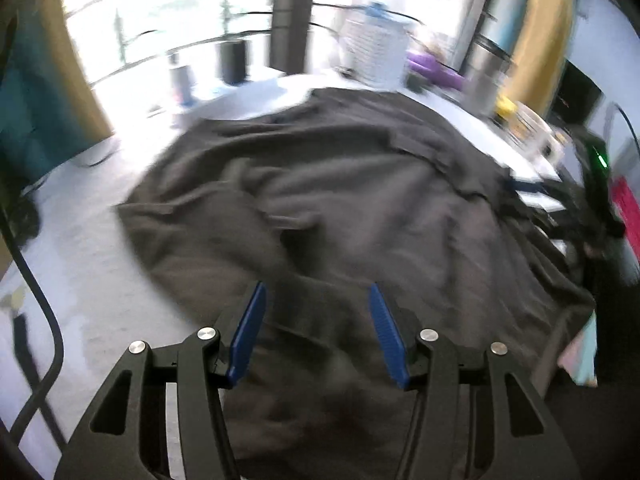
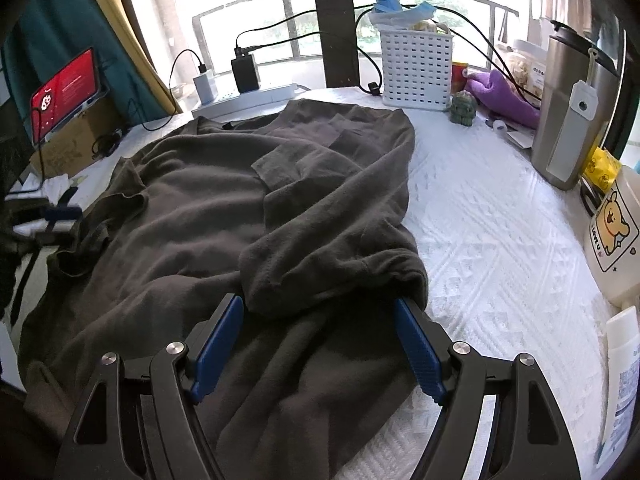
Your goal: Fold small clothes
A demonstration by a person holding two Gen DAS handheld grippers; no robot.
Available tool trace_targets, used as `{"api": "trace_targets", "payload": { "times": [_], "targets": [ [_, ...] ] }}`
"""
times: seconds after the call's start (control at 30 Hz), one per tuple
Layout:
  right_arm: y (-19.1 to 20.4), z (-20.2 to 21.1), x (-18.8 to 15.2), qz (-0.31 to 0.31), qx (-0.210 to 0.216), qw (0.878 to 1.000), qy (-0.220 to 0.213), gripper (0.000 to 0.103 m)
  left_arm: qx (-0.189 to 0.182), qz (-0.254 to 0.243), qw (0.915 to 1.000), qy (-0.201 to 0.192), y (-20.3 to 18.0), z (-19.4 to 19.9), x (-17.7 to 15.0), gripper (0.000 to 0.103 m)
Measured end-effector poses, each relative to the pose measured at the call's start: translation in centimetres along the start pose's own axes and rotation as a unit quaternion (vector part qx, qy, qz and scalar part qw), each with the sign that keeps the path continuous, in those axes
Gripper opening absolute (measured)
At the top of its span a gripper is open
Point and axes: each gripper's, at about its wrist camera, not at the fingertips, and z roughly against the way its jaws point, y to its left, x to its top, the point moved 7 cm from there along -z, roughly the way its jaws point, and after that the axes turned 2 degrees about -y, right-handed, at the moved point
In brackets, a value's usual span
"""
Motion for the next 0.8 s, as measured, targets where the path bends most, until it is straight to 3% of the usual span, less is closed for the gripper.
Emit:
{"api": "trace_targets", "payload": {
  "times": [0.07, 0.17, 0.3, 0.4, 0.47, 0.6, 0.73, 0.77, 0.8],
  "targets": [
    [0.1, -0.2, 0.0, -0.001, 0.001, 1.0, 0.001, 0.079, 0.018, 0.019, 0.9996, -0.001, 1.3, -0.4, 0.0, 0.054],
    [0.4, -0.2, 0.1, 0.003, 0.004, 1.0, -0.001, 0.079, 0.017, 0.023, 0.9995, 0.009, 1.8, -1.6, -0.5, 0.052],
    [0.3, -0.1, -0.1, 0.002, 0.002, 1.0, 0.001, 0.079, 0.018, -0.004, 0.9997, 0.019, 0.5, -2.5, -1.1, 0.009],
    [-0.1, -0.2, -0.4, -0.004, 0.0, 1.0, 0.002, 0.079, 0.034, -0.031, 0.999, -0.001, -0.9, -2.0, -0.7, 0.003],
    [-0.3, -0.3, -0.5, -0.007, -0.001, 1.0, 0.004, 0.079, 0.028, -0.05, 0.9982, -0.018, -2.4, -1.4, -0.7, 0.003],
    [-0.2, -0.3, -0.6, -0.006, 0.0, 1.0, 0.004, 0.079, 0.002, -0.089, 0.996, 0.012, -5.2, -2.5, -1.7, 0.003],
    [-0.2, 0.0, -0.7, -0.004, 0.0, 1.0, 0.004, 0.079, -0.009, -0.083, 0.9959, 0.035, -5.3, -3.2, -2.0, 0.01],
    [-0.3, 0.1, -0.7, -0.004, -0.002, 1.0, 0.003, 0.079, -0.015, -0.074, 0.9967, 0.032, -4.8, -2.7, -1.7, 0.024],
    [-0.3, 0.2, -0.7, -0.004, -0.002, 1.0, 0.003, 0.079, -0.014, -0.065, 0.9975, 0.026, -4.2, -2.1, -1.3, 0.044]
  ]
}}
